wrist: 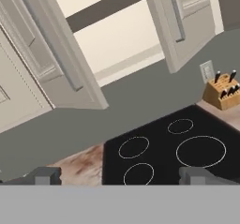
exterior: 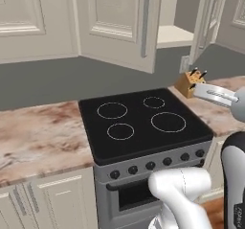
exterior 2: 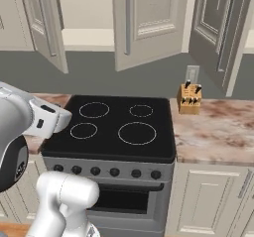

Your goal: Close all open cabinet doors.

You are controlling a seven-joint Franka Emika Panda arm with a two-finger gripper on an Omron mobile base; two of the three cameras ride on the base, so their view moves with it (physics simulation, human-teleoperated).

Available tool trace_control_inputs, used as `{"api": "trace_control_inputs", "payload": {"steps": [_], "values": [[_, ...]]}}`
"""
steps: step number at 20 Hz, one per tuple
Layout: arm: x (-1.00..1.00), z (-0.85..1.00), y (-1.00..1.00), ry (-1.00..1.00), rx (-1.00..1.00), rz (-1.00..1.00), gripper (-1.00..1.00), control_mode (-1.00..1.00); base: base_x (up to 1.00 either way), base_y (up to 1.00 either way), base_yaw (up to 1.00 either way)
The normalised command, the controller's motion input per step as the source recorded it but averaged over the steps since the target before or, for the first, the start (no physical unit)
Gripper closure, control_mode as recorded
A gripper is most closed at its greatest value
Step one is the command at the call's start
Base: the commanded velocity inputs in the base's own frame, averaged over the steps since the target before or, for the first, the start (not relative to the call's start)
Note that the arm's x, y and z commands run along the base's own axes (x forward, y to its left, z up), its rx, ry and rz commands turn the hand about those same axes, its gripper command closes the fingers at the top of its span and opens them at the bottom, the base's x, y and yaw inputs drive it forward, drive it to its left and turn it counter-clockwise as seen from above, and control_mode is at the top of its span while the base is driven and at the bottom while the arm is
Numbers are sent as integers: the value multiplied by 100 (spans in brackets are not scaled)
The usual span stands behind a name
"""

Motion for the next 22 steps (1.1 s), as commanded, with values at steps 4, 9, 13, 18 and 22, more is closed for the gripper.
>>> {"api": "trace_control_inputs", "payload": {"steps": [4, 9, 13, 18, 22], "values": [[0, 0, 0, 0, 0, 0, -100, 100, 41, -34, 14], [0, 0, 0, 0, 0, 0, -100, 100, 37, -51, 19], [0, 0, 0, 0, 0, 0, -100, 100, 33, -53, 19], [0, 0, 0, 0, 0, 0, -100, 100, 38, -38, 18], [0, 0, 0, 0, 0, 0, -100, 100, 49, -15, 17]]}}
